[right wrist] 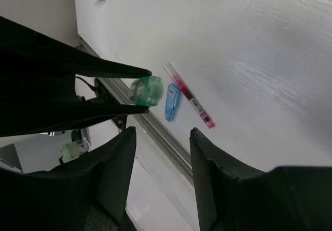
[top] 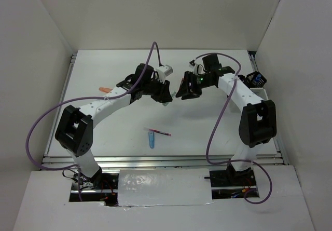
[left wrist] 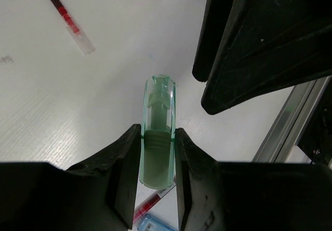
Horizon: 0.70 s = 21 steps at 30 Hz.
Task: Sort the stationery into containers
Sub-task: Pick up the stationery from the center of the board.
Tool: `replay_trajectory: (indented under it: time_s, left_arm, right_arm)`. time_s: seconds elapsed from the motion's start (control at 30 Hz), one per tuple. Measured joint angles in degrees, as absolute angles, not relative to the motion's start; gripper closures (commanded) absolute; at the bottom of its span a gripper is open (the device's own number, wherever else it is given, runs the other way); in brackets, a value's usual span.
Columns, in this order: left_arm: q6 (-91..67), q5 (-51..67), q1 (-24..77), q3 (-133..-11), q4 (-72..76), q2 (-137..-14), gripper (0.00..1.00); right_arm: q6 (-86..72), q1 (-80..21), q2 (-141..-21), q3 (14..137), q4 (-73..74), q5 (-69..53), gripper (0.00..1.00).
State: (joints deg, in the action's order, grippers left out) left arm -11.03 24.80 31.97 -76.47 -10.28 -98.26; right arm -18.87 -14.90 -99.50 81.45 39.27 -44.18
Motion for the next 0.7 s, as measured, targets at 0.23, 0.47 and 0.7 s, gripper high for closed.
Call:
replay_trajectory:
  time_s: [0.23, 0.47, 0.7]
  left_arm:
    - [-11.2, 25.0, 33.0, -75.2, -9.8, -98.0, 0.81]
    - [-11.0, 24.9, 33.8, -75.2, -10.4, -97.8, 0.81]
    - [-10.8, 24.3, 34.6, -75.0, -10.6, -96.9, 0.81]
  right_arm:
    - [-20.5, -15.2, -100.8, 82.0, 38.3, -47.6, 0.45]
    - [-20.9, -17.0, -103.6, 82.7, 38.3, -47.9, 0.54]
    - [-21.3, -17.3, -103.9, 83.1, 37.9, -49.5, 0.89]
